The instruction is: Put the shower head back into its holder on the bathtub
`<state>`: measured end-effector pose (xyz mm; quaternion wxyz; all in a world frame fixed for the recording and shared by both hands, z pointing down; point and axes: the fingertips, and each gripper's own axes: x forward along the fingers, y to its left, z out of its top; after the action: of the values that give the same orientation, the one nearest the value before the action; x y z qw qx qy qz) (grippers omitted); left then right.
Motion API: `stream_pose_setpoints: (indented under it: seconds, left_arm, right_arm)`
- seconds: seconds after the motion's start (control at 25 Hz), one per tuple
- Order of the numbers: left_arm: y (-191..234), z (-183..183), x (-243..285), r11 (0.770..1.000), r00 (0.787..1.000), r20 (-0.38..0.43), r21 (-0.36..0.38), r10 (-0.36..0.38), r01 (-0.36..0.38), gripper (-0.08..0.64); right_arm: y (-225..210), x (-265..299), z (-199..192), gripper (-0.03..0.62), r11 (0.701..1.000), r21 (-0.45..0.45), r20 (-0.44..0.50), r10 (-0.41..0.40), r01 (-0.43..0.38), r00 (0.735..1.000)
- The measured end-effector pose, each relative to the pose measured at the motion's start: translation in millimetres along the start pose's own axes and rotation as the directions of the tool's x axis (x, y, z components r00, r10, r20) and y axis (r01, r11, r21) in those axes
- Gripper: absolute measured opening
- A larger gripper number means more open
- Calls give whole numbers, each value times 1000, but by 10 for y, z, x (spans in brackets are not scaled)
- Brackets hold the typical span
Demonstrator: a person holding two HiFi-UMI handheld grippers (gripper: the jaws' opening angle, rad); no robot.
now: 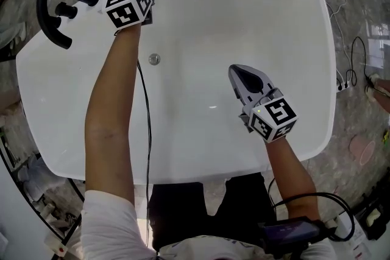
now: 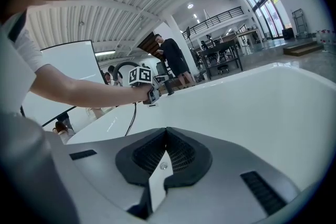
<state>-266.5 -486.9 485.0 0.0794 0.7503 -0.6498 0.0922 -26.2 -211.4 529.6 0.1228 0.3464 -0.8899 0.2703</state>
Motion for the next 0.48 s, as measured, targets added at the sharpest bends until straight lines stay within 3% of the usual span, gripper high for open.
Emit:
stream_pose_setpoints:
  seconds: [0.08,0.2,0.32,0.48]
  left_arm:
    - [-4,119,-83,1000,999,36,1,5,-5,238]
    - [10,332,-371,999,996,87,-33,23,-21,241]
    - [-132,355,-663,998,996,88,-57,4,1,239]
    - [-415,376,-1087,998,996,79,-43,-50,53,239]
  right_arm:
    - [14,-42,-37,8,1000,0,-3,-5,5,1000]
    - [83,-142,-43,8,1000,19,3,-25,25,1000]
    - [136,-270,39,8,998,40,22,-51,50,998]
    - [289,-488,160,8,997,-16,27,-72,73,997]
